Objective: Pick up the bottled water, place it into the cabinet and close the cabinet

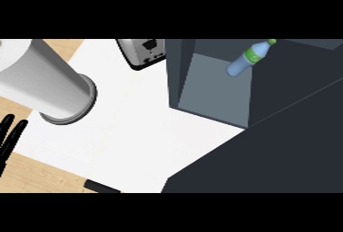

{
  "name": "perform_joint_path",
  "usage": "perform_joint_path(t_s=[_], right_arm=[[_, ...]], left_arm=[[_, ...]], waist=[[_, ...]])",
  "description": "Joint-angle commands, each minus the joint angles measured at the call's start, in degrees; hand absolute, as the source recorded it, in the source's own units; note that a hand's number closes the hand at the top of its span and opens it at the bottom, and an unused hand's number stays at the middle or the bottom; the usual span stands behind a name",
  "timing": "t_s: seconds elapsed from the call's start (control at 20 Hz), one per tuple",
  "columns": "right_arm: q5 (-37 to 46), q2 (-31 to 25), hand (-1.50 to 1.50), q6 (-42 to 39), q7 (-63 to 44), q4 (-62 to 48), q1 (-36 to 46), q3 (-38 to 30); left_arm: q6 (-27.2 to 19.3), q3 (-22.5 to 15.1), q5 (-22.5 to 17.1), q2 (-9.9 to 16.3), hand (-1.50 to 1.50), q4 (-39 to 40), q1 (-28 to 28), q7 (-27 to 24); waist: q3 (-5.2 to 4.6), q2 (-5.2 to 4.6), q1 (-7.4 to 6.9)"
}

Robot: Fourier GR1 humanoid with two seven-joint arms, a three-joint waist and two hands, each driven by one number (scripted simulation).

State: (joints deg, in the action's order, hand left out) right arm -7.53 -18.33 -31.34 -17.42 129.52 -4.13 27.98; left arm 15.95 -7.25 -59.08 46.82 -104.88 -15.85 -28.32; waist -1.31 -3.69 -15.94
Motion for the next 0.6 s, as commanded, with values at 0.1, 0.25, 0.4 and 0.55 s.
perform_joint_path(t_s=[0.1,0.25,0.4,0.55], right_arm=[[0.3,6.8,1.50,5.3,-8.1,-10.9,10.9,-1.2],[-0.4,10.1,1.50,6.7,-9.7,-15.3,15.9,-2.3],[1.5,13.8,1.50,10.7,-11.5,-19.5,21.6,-5.6],[4.4,17.7,1.50,15.7,-12.5,-26.0,28.3,-9.4]], left_arm=[[0.5,0.9,-0.6,0.1,-1.50,1.3,0.2,0.0],[0.7,0.5,-0.9,-0.1,-1.50,1.5,-0.3,0.3],[1.0,1.2,-1.1,-0.2,-1.50,2.7,-0.6,-0.2],[0.7,1.0,-0.7,-0.5,-1.50,3.2,-0.9,-0.2]], waist=[[0.27,0.32,0.24],[0.37,0.34,-0.13],[0.44,1.15,1.32],[0.68,1.08,2.35]])
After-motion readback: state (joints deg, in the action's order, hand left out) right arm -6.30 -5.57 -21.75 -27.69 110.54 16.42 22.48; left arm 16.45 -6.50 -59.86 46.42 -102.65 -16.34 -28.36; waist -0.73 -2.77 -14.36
